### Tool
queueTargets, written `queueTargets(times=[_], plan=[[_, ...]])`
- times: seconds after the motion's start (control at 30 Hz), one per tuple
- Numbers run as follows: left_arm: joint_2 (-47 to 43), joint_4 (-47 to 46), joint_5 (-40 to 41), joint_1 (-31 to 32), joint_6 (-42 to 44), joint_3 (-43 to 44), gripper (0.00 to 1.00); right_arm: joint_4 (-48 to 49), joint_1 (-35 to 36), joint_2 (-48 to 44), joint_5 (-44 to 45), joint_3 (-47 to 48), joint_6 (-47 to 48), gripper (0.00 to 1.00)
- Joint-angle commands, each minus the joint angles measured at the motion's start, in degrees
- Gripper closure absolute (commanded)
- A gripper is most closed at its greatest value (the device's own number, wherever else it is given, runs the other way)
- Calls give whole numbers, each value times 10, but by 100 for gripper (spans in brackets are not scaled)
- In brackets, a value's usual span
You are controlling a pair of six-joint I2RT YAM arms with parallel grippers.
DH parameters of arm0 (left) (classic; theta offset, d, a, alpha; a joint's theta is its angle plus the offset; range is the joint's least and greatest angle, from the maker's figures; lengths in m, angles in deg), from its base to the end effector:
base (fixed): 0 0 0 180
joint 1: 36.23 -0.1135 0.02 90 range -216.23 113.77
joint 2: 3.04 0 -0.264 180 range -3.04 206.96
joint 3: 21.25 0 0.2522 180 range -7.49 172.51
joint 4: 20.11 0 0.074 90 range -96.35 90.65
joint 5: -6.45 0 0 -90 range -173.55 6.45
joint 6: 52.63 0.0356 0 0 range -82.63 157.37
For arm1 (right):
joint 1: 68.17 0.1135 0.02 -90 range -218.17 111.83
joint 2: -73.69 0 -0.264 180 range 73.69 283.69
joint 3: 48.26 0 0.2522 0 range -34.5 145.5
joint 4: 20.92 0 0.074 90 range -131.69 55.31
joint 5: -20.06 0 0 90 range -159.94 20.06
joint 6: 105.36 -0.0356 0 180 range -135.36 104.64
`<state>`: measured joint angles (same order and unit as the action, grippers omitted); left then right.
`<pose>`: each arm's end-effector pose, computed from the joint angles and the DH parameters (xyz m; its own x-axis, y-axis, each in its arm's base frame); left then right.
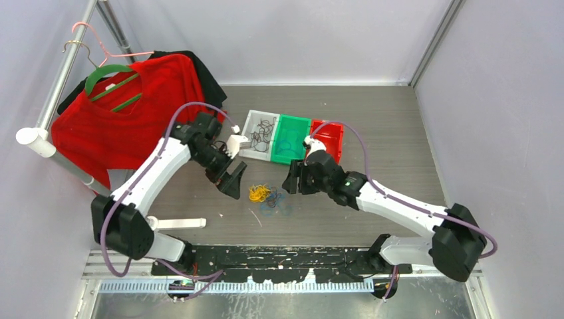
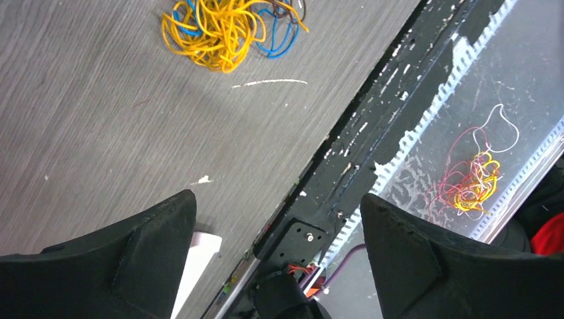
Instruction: Untangle the cables
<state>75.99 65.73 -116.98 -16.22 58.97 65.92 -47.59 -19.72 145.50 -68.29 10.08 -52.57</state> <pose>0.2202 -0.1011 0.3071 -0.7079 0.5847 -0.3962 0.7060 0.5687 -0.4221 0.1776 0.1989 0.2349 -0.7841 0.0267 -0.6201 -0.3256 0.8329 0.4475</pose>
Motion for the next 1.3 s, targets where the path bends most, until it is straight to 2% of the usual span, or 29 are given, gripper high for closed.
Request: queueTargets(times=[0.0,0.23,0.33,0.53,0.63,0.73,0.8,0.9,1.17,1.27], plan=[[34,-95,9,31,-34,-15,8,-11,-10,-26,-18,-28,-8,38],[111,-178,25,81,-46,-26,8,15,-12,-26,-20,-71,-39,43],[138,-204,25,92,-50,-29,12,31,-12,-12,-32,-79,-45,45],[170,-245,31,96,-56,-47,27,73,-2,43,-50,-64,-39,45],[180,-268,38,96,-54,-56,36,85,5,80,-60,-41,-24,40],[181,-289,44,96,-59,-70,45,98,23,114,-58,-20,-12,39],[180,-303,50,96,-65,-80,52,104,32,139,-47,-9,-10,40],[178,-321,63,96,-71,-92,69,114,50,168,-19,4,-8,42],[159,-340,100,96,-72,-116,93,98,75,209,70,23,10,56],[143,-341,128,95,-68,-125,99,94,79,210,84,14,11,70]])
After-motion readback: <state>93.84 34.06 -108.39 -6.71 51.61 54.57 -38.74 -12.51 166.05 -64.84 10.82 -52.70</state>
